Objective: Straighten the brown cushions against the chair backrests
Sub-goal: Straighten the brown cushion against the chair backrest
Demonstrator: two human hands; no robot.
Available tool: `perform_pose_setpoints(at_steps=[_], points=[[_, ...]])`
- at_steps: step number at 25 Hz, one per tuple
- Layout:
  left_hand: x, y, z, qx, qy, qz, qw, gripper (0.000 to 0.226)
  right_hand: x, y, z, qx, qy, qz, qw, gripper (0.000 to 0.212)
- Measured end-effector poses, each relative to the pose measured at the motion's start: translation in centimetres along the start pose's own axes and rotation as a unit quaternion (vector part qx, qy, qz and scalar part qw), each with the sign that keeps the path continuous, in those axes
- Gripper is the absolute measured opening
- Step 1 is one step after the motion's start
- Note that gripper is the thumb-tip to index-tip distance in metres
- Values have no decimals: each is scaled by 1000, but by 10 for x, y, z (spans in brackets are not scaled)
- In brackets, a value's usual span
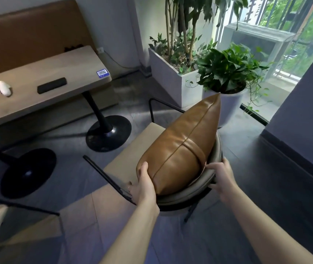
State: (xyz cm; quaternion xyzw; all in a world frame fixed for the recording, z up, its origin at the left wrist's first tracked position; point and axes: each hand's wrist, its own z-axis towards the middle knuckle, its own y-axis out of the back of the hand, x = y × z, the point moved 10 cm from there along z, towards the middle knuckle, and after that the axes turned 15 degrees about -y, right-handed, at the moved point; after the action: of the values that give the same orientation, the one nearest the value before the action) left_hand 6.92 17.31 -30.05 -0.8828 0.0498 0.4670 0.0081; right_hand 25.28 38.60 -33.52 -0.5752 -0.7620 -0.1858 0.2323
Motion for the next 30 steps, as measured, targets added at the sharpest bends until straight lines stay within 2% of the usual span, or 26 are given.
perform_pose_setpoints(at_steps=[2, 7, 12, 14, 22, 30], points=[[0, 0, 5, -8, -9, -18, 1000, 105, 1, -4, -2, -16, 11, -39, 999, 88], [-9, 6, 17, -13, -44, -49, 998, 98, 2, -12, 6, -69, 51, -93, 992, 96], [-39, 23, 51, -19, -59, -59, 996, 91, -16, -36, 74, -79, 84, -126, 985, 106], [-52, 30, 73, -22, -64, -57, 996, 90, -17, -60, 80, -77, 92, -139, 983, 108], [-106, 57, 167, -14, -74, -49, 996, 94, 19, -177, 16, -81, 127, -219, 964, 112], [-172, 92, 258, -34, -87, -40, 995, 106, 23, -285, 8, -71, 147, -288, 944, 98]])
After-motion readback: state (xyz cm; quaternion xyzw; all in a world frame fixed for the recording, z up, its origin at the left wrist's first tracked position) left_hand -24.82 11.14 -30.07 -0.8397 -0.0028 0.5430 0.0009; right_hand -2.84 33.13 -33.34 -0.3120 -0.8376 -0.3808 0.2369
